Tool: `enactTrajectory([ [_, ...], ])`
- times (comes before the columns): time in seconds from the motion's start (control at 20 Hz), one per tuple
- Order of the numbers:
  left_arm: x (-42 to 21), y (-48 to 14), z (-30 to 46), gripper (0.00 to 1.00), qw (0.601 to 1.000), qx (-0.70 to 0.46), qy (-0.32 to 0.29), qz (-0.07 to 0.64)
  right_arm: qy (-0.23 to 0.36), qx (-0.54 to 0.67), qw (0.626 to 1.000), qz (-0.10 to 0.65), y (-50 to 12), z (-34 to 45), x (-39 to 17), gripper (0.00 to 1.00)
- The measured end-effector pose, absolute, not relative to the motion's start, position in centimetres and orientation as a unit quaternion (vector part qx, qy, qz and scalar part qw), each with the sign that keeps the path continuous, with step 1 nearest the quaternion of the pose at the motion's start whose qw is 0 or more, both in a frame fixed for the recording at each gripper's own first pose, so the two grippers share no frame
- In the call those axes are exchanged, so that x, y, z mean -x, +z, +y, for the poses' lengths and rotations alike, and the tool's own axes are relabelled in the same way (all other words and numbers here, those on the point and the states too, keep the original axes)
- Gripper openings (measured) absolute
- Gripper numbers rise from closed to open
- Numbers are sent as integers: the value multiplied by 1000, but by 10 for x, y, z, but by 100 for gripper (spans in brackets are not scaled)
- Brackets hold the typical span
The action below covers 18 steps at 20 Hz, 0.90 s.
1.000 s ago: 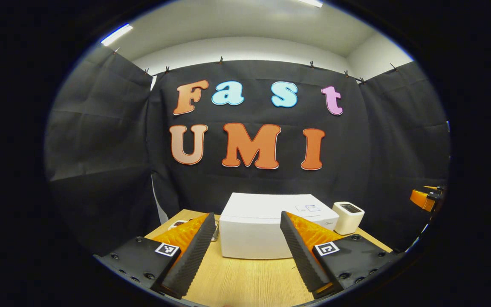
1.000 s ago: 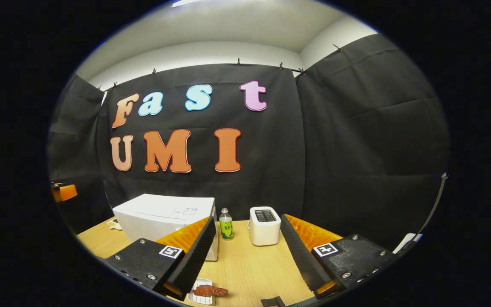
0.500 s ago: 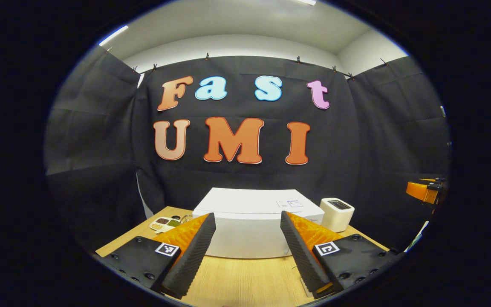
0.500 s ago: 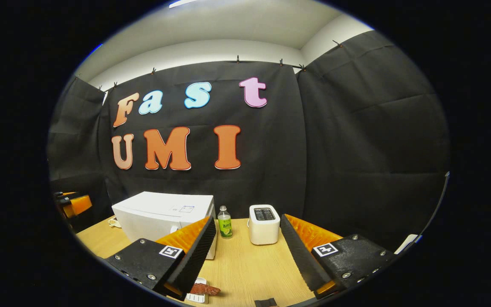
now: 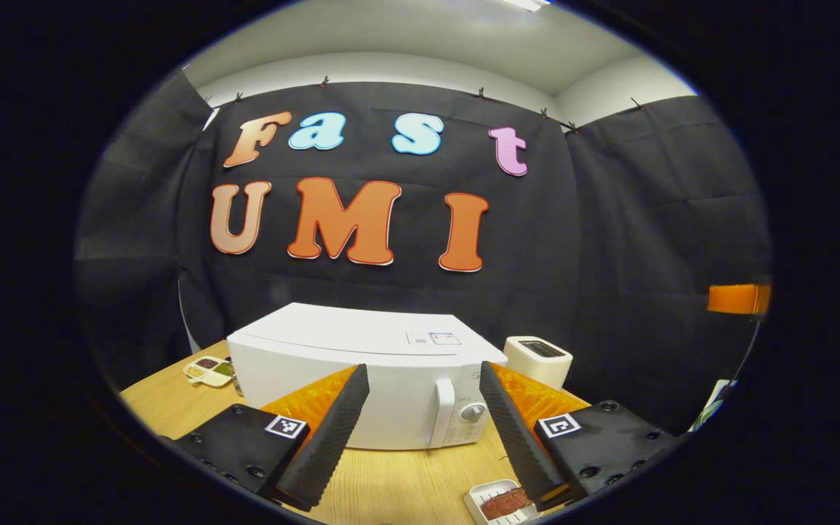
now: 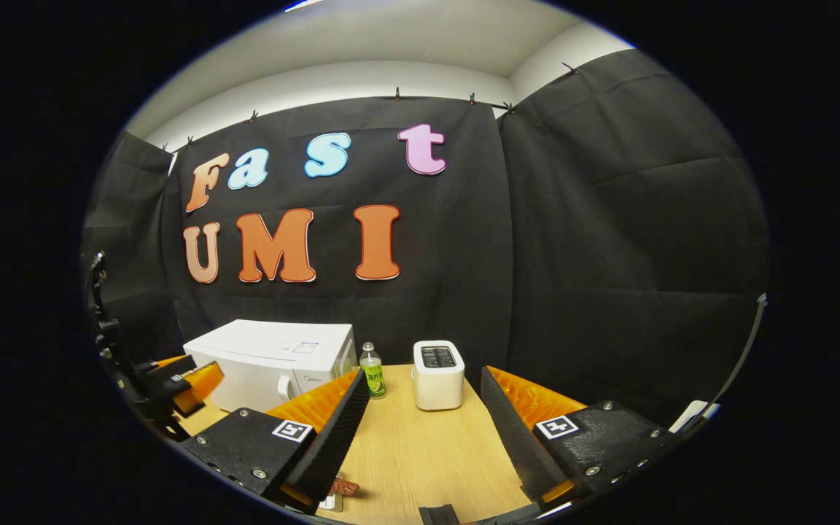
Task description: Open the microwave oven with the left hand, put the food in, and close the microwave oven.
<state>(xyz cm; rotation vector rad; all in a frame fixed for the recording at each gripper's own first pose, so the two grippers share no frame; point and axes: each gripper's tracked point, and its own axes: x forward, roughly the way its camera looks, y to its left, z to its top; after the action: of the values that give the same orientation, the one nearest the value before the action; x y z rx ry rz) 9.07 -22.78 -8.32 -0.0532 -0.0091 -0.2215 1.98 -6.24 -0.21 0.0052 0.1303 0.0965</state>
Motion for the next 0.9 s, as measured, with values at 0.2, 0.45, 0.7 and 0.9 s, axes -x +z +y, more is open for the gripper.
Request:
enactTrajectory([
  [0.2,-125,-120,-252,97,994,11,-112,9,40,2,996,75,-6,-75,-19,96],
  [0.45,-159,-159,-271,99,995,-13,-101,19,30,4,996,81,-9,-90,-23,96],
  [0.7,-187,-197,-281,100,995,-23,-89,39,26,8,996,90,-15,-101,-29,96],
  [0.9,-205,-215,-285,100,995,-20,-80,51,17,17,995,99,-22,-115,-33,96],
])
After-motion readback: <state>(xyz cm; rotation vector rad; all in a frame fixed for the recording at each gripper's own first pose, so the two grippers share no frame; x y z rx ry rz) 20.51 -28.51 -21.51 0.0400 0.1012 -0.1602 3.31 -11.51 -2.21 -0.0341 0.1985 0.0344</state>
